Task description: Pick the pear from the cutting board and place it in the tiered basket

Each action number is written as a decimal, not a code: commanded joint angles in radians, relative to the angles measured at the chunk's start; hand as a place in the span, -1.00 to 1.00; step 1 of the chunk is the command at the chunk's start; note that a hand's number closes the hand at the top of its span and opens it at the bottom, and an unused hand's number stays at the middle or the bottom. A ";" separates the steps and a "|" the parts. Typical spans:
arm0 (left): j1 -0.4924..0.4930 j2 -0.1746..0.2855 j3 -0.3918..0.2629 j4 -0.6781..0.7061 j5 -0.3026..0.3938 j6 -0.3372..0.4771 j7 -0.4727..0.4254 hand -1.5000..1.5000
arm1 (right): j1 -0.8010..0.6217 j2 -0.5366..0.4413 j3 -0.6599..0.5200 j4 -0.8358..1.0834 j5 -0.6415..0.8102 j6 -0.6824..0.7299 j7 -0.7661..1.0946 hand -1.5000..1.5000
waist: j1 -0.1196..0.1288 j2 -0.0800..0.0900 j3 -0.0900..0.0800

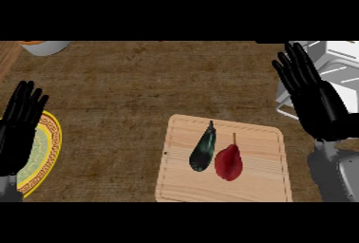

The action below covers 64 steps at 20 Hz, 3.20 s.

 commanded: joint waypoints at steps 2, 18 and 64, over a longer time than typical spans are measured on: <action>0.047 0.026 -0.012 0.102 -0.045 -0.010 0.033 0.00 | 0.173 0.171 -0.010 0.050 -0.040 -0.066 -0.138 1.00 | -0.006 -0.015 0.001; 0.122 0.062 -0.094 0.215 -0.121 -0.030 0.135 0.00 | 0.637 0.144 0.120 0.282 0.292 -0.682 -0.333 -1.00 | 0.009 -0.004 -0.013; 0.107 -0.066 0.023 0.208 -0.282 -0.124 0.190 0.00 | 0.442 0.015 0.263 -0.189 0.496 -0.297 0.871 -1.00 | 0.007 -0.022 -0.001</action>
